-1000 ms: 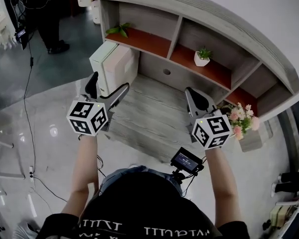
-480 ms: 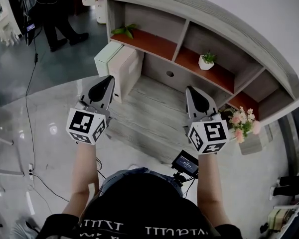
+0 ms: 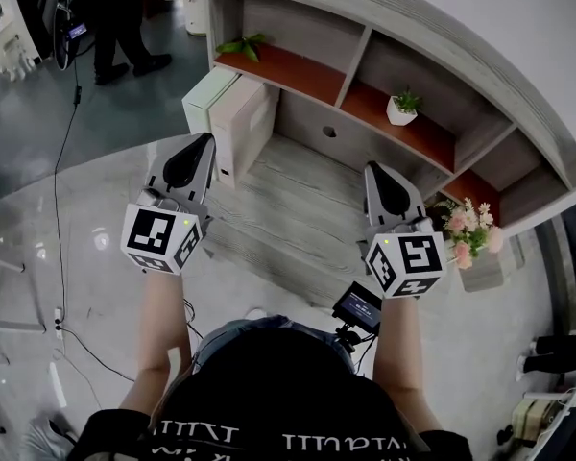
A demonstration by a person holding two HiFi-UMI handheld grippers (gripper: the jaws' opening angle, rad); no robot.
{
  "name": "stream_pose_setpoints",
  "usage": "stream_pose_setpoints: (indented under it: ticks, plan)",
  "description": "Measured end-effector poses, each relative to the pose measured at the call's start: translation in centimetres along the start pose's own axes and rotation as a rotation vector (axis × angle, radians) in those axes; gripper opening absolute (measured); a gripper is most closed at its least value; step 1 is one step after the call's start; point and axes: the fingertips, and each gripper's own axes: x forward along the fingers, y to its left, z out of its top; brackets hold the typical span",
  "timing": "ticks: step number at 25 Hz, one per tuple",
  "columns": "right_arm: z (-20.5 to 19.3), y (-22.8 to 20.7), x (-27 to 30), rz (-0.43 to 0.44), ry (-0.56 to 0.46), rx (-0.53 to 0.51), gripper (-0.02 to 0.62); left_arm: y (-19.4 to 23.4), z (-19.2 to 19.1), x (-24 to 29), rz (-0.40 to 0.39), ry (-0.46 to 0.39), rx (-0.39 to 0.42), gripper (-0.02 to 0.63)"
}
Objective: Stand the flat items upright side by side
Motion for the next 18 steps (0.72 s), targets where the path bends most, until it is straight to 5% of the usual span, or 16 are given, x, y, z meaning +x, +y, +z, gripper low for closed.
stream_pose_setpoints:
  ticks: [18]
  plan:
    - [0.85,-0.05,-0.6,-0.004,-0.019,-0.023,0.014,-0.47,0.51,0.09,0.012,0.02,0.032,0.014]
